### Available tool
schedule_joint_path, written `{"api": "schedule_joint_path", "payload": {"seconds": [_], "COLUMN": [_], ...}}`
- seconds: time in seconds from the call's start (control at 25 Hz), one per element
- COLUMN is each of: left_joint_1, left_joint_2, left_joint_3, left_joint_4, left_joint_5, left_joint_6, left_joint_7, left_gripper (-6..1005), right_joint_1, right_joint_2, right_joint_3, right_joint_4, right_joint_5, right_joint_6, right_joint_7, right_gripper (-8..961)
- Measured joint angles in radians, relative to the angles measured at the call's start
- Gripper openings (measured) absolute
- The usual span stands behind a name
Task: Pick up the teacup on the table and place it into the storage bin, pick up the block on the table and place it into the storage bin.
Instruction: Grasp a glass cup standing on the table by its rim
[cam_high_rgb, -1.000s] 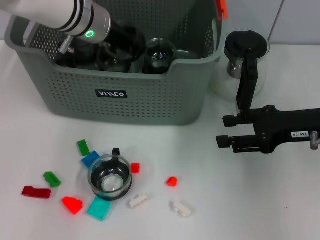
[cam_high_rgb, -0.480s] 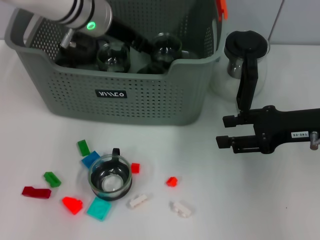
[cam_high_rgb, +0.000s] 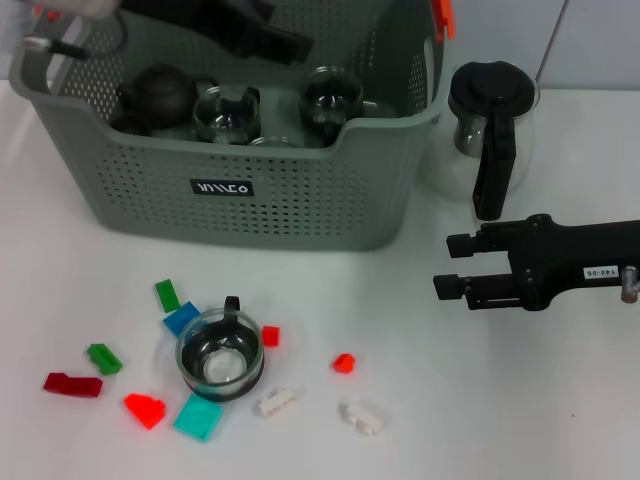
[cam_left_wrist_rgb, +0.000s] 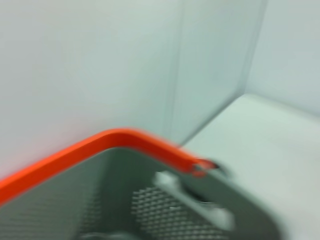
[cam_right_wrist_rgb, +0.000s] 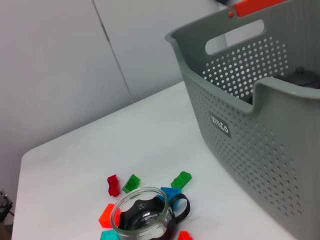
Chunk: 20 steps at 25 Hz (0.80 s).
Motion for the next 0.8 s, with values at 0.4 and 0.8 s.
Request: {"api": "schedule_joint_path", "payload": {"seconds": [0.4,0.8], "left_joint_1": [0.164,0.257], "left_joint_2": [0.050,0.039], "left_joint_3": [-0.158,0.079], "left_joint_4": [-0.045,-0.025], "left_joint_5": [-0.302,-0.115], "left_joint_6": [0.409,0.429], "left_joint_7": [0.241,0.244], "left_gripper": [632,629], "right_joint_1": [-0.002,0.003], "right_joint_2": [-0.002,-0.004], "right_joint_3": [-0.004,-0.006], "right_joint_4": [0.000,0.021], "right_joint_5": [-0.001,-0.015], "right_joint_6": [0.016,0.015], "right_joint_7": [0.006,0.011], "right_gripper": [700,699]}}
